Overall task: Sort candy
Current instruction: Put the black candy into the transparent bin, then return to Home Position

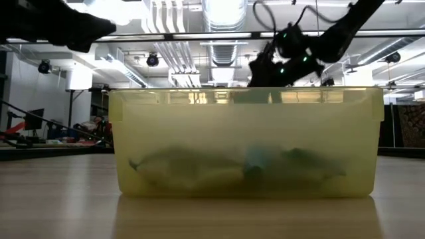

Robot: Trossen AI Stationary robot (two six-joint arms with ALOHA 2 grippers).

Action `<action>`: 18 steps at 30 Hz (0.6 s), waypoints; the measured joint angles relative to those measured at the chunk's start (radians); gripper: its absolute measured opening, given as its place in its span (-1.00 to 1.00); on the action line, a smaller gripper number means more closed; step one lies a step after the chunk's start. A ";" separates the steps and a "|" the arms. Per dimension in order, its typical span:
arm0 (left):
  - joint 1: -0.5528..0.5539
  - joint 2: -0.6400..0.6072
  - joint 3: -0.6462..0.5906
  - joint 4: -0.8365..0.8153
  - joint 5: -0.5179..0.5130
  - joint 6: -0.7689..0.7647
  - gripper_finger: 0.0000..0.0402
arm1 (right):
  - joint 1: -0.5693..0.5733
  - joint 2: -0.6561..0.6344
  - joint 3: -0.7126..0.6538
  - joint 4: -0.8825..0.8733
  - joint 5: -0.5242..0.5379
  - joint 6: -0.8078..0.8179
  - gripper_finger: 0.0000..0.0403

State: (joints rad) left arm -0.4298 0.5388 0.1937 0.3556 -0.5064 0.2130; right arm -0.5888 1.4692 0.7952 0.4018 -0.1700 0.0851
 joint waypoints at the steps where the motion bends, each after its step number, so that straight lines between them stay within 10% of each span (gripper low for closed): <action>1: 0.017 -0.025 -0.013 0.000 0.000 0.003 -0.56 | -0.011 0.032 0.013 -0.001 -0.014 -0.004 -0.53; 18: 0.098 -0.316 -0.184 -0.075 0.132 -0.066 -0.56 | -0.006 0.060 0.096 -0.074 -0.314 -0.058 -0.19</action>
State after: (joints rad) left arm -0.3313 0.2228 0.0101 0.2808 -0.3744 0.1472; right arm -0.5951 1.5293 0.8911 0.3278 -0.4844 0.0268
